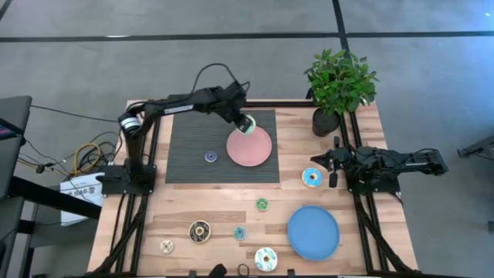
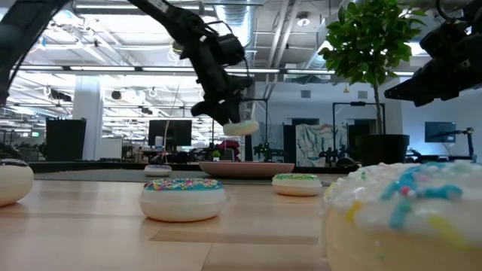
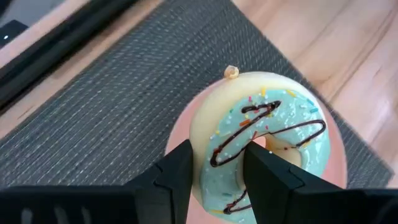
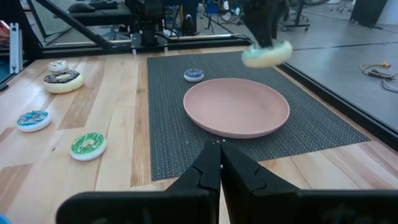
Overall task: Pick & Place donuts
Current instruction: Put the big light blue donut on the pink plate, then put the right small purple donut on the blue plate
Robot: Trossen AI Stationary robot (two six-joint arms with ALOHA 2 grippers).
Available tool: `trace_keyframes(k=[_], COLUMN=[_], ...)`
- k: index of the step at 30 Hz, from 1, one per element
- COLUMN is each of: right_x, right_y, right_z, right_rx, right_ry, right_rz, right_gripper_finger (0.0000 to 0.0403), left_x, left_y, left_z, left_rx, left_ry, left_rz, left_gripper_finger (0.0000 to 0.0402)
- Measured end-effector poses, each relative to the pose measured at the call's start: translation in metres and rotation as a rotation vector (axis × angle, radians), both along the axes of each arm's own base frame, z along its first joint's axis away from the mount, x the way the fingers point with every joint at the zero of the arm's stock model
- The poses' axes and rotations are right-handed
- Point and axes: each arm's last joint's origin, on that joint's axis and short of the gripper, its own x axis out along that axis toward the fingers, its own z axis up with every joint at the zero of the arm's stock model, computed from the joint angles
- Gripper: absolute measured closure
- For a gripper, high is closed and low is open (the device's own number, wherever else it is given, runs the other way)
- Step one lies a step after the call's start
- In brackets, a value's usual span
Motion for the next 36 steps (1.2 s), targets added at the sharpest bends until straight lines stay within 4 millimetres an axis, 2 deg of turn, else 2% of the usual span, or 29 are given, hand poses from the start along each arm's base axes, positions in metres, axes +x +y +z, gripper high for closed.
trace_keyframes(k=[3,8,14,30,36], right_x=[0.000,0.000,0.000,0.000,0.000], right_y=[0.000,0.000,0.000,0.000,0.000], right_z=[0.000,0.000,0.000,0.000,0.000], right_rx=[0.000,0.000,0.000,0.000,-0.001], right_ry=[0.000,0.001,0.000,0.000,0.000], right_rz=[0.000,0.000,0.000,-0.001,-0.001], right_gripper_finger=[0.0402,0.0402,0.0402,0.0402,0.0402], left_x=[0.008,0.024,0.028,0.027,0.028], left_y=[-0.004,-0.009,-0.008,-0.001,0.006], left_z=[-0.007,-0.036,-0.060,-0.058,-0.042], left_rx=[-0.002,-0.009,-0.093,-0.046,-0.031], left_ry=[0.032,0.071,0.096,0.090,0.095], left_rz=[-0.032,-0.063,-0.056,-0.038,-0.052], left_gripper_finger=[0.0279,0.0279,0.0278,0.0209,0.0205])
